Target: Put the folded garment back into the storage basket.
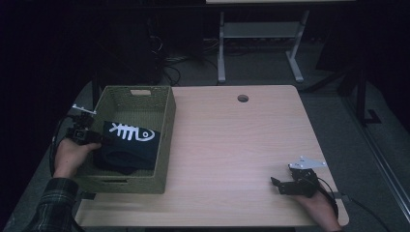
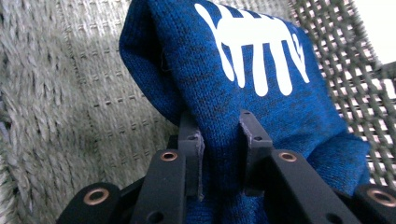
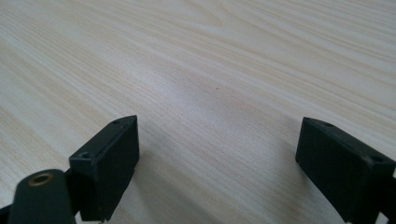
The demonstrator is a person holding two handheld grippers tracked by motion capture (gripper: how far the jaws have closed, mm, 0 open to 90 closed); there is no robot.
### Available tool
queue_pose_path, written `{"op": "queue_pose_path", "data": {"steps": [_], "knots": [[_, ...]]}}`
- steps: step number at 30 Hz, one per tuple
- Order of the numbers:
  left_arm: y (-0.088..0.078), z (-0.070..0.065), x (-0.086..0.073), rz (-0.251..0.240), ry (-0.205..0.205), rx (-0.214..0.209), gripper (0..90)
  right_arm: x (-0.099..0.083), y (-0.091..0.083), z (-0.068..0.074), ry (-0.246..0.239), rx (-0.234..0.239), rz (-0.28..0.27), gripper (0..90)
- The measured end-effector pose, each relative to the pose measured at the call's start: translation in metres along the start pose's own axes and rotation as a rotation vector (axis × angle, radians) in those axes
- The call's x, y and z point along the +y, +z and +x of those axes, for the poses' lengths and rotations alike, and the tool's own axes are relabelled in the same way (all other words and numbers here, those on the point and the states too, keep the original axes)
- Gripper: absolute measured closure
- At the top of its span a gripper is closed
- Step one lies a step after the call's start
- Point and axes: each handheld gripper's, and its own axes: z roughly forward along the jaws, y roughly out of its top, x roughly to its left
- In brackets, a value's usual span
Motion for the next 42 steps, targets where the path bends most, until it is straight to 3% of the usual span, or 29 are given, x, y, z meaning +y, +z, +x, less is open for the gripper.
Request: {"op": "queue_pose_path", "data": {"steps": [9, 22, 30, 37, 42], "knots": [[0.002, 0.007, -0.004, -0.002, -0.014, 0.036, 63.3, 0.0, 0.0, 0.0, 0.0, 0.0, 0.0, 13.0], [-0.015, 0.005, -0.003, -0.044, -0.012, 0.072, 52.2, 0.0, 0.0, 0.0, 0.0, 0.0, 0.0, 13.0], [-0.028, -0.014, 0.002, -0.123, 0.002, 0.039, 42.2, 0.0, 0.0, 0.0, 0.0, 0.0, 0.0, 13.0], [-0.036, -0.038, 0.004, -0.193, 0.055, 0.019, 32.7, 0.0, 0.0, 0.0, 0.0, 0.0, 0.0, 13.0], [-0.035, -0.052, 0.005, -0.239, 0.086, 0.026, 19.6, 0.0, 0.0, 0.0, 0.0, 0.0, 0.0, 13.0]]}}
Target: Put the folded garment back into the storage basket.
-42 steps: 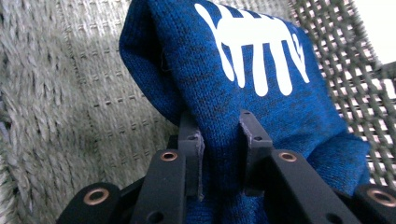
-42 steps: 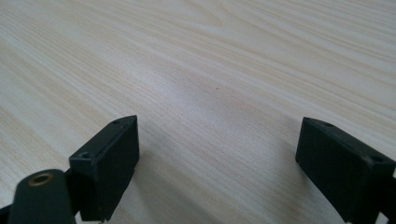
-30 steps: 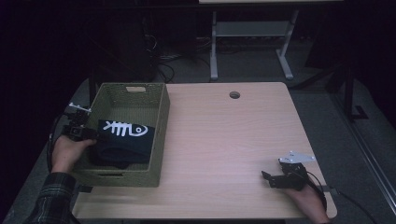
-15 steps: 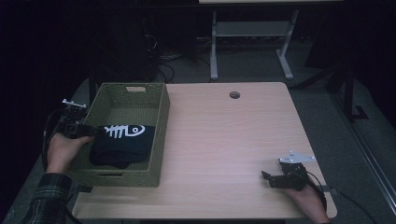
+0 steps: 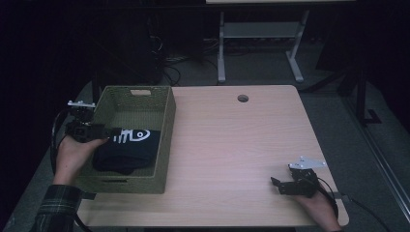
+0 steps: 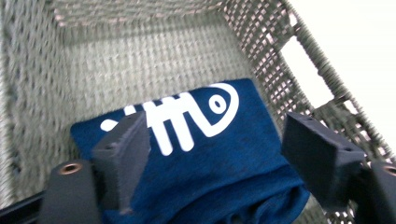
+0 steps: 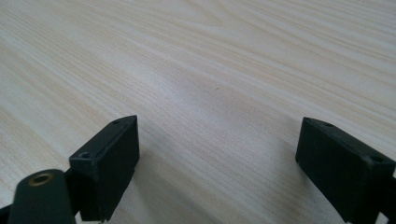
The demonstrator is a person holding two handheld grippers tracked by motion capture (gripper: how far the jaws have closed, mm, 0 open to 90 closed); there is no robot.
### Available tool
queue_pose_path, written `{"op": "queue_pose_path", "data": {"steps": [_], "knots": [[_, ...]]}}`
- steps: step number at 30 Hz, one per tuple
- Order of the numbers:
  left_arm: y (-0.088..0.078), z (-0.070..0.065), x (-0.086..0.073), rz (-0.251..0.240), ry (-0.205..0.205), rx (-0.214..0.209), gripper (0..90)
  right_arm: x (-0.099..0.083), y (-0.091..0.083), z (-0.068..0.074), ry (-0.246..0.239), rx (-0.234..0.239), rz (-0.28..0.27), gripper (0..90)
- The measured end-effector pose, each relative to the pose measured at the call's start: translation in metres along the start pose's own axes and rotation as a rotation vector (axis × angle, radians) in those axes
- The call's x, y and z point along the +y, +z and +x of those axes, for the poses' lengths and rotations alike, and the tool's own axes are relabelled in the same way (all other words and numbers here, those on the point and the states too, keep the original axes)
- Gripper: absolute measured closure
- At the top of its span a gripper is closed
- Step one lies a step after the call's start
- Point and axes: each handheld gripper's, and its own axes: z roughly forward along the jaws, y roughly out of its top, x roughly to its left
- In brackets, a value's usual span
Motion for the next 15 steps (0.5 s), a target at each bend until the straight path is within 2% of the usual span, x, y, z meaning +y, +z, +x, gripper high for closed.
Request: {"op": "queue_pose_path", "data": {"steps": [3, 9, 15], "knots": [[0.002, -0.009, 0.002, -0.011, 0.007, -0.013, 15.8, 0.0, 0.0, 0.0, 0.0, 0.0, 0.0, 13.0], [0.007, -0.042, 0.01, -0.041, 0.056, -0.044, 13.7, 0.0, 0.0, 0.0, 0.0, 0.0, 0.0, 13.0], [0.015, -0.073, 0.015, -0.036, 0.117, -0.073, 13.7, 0.0, 0.0, 0.0, 0.0, 0.0, 0.0, 13.0]]}}
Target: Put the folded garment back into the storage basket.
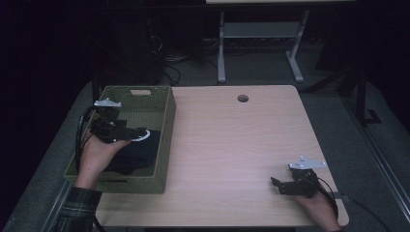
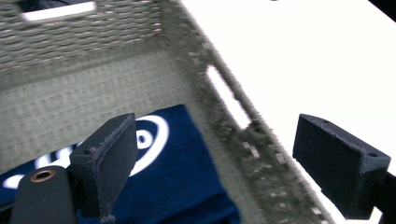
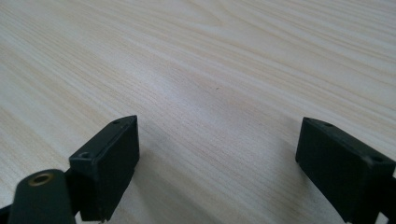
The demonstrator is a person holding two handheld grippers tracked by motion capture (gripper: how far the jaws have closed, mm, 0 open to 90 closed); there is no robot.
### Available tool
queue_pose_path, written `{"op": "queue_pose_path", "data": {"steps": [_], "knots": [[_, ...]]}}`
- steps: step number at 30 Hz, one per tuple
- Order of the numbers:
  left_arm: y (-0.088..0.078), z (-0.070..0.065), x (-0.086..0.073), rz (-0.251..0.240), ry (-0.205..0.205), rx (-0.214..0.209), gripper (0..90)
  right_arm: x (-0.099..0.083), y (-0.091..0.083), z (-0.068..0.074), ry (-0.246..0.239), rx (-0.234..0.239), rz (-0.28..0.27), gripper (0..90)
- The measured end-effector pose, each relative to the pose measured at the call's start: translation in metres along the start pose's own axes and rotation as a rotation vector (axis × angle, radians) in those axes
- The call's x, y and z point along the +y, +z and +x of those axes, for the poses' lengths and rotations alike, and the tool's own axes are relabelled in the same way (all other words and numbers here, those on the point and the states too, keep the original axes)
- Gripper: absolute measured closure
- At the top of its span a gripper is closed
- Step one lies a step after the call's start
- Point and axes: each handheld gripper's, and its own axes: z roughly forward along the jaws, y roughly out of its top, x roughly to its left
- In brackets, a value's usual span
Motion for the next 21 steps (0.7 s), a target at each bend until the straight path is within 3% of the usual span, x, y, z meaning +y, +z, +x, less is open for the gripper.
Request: {"op": "queue_pose_path", "data": {"steps": [9, 21], "knots": [[0.017, -0.039, 0.002, -0.027, 0.053, -0.06, 13.8, 0.0, 0.0, 0.0, 0.0, 0.0, 0.001, 13.0], [0.051, -0.096, -0.002, -0.043, 0.117, -0.159, 13.8, 0.0, 0.0, 0.0, -0.001, 0.001, 0.002, 13.0]]}}
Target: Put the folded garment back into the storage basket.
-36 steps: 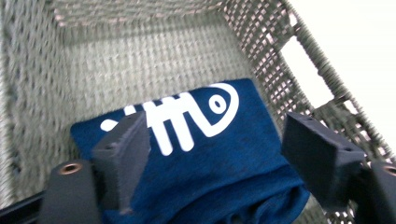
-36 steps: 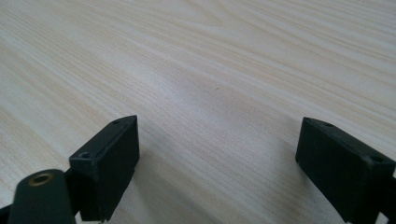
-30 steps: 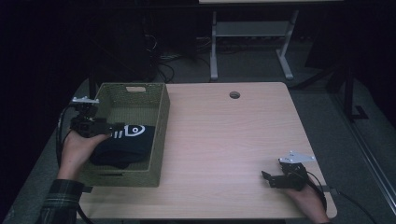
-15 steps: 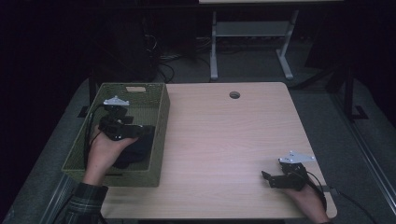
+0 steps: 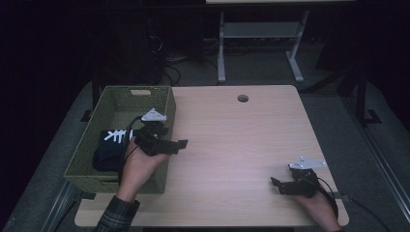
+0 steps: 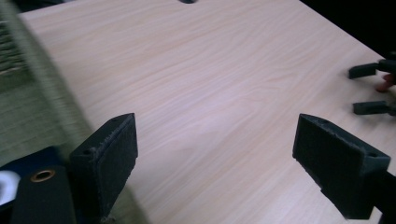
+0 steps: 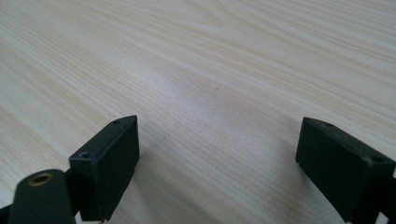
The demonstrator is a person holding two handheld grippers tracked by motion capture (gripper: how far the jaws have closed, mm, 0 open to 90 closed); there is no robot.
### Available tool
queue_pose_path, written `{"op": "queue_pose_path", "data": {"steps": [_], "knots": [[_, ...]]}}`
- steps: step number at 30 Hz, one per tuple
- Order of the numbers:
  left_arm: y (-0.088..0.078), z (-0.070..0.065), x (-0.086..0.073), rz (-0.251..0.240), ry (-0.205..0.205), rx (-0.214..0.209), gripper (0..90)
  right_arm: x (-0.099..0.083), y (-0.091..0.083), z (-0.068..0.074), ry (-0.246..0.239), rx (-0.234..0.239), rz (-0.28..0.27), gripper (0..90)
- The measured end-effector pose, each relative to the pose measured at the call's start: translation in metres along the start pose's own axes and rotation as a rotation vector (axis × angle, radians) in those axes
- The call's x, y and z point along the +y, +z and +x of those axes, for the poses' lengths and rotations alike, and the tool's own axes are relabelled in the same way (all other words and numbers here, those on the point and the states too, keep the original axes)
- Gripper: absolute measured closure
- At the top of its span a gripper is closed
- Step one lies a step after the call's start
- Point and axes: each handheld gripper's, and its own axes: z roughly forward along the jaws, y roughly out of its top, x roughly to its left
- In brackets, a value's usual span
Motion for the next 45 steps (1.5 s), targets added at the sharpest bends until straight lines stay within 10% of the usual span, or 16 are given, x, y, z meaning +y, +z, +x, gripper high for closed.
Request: {"op": "queue_pose_path", "data": {"steps": [22, 45], "knots": [[0.076, -0.059, -0.028, -0.009, 0.137, -0.096, 13.6, 0.0, 0.0, 0.0, -0.001, -0.001, -0.001, 13.0], [0.135, -0.062, -0.069, 0.08, 0.21, -0.031, 13.6, 0.0, 0.0, 0.0, -0.006, 0.003, -0.001, 13.0]]}}
